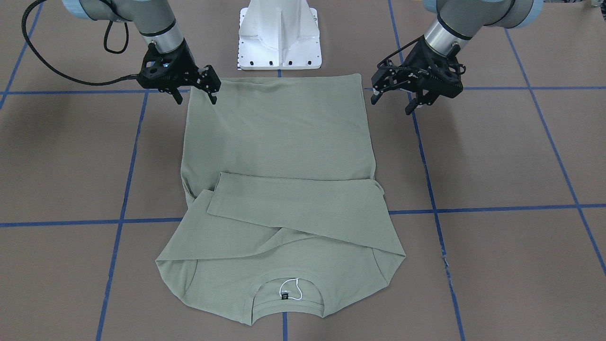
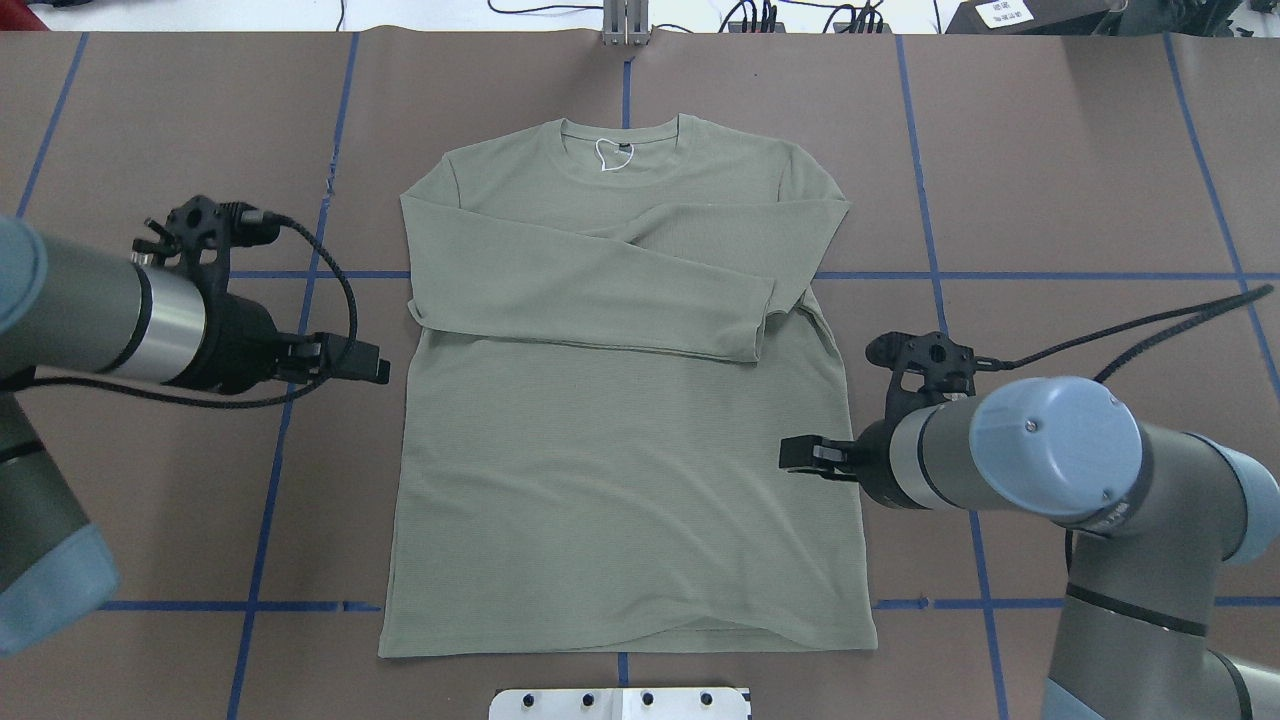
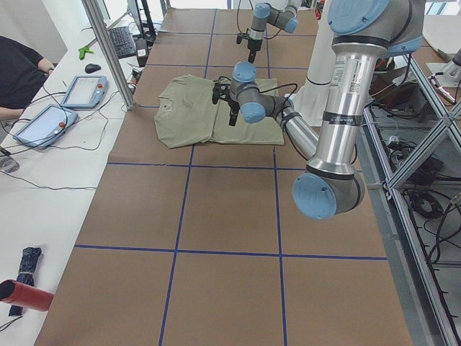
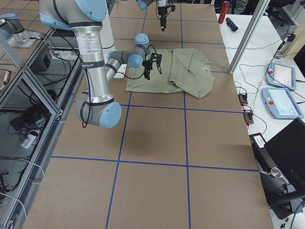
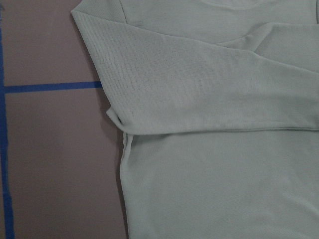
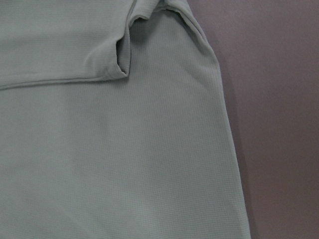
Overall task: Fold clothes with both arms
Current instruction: 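Move both grippers to the shirt hem corners nearest the robot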
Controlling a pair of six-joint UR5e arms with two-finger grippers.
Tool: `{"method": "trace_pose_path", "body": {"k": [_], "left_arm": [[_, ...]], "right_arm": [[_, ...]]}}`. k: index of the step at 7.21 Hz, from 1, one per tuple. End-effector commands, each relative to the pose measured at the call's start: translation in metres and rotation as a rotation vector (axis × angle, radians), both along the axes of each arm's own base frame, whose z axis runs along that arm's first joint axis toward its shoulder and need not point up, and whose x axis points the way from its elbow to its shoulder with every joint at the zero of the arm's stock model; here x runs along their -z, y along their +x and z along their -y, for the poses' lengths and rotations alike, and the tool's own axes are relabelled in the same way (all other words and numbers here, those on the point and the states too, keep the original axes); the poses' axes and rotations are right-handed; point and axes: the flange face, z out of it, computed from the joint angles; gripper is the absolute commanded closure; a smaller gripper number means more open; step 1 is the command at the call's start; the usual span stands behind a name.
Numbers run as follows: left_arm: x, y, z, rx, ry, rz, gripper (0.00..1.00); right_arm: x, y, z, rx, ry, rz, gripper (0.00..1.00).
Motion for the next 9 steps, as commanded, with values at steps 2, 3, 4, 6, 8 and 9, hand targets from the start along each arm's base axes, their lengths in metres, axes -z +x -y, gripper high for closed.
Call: {"method": "trace_pose_path", "body": {"k": [2, 3, 4, 6, 8, 9], "left_arm": [[-0.041, 0.059, -0.094, 0.075, -0.14, -0.044, 0.0], [-0.047, 0.079, -0.116, 0.091, -0.192, -0.037, 0.04], [-0.053, 0.1, -0.142, 0.118, -0.245, -0.035, 0.12], [-0.068, 0.118, -0.168, 0.074, -0.258, 0.007, 0.17], [-0.078, 0.128, -0.18, 0.051, -0.259, 0.037, 0.19], [-0.079, 0.13, -0.183, 0.045, -0.26, 0.041, 0.22]], "right_arm": [[-0.038, 0.014, -0.036, -0.053, -0.022, 0.06, 0.0], [-0.038, 0.012, -0.037, -0.051, -0.022, 0.059, 0.0], [-0.038, 0.011, -0.037, -0.05, -0.02, 0.059, 0.0], [-0.039, 0.01, -0.037, -0.05, -0.022, 0.057, 0.0], [-0.041, 0.009, -0.039, -0.047, -0.023, 0.054, 0.0], [-0.042, 0.01, -0.038, -0.048, -0.024, 0.051, 0.0]]}}
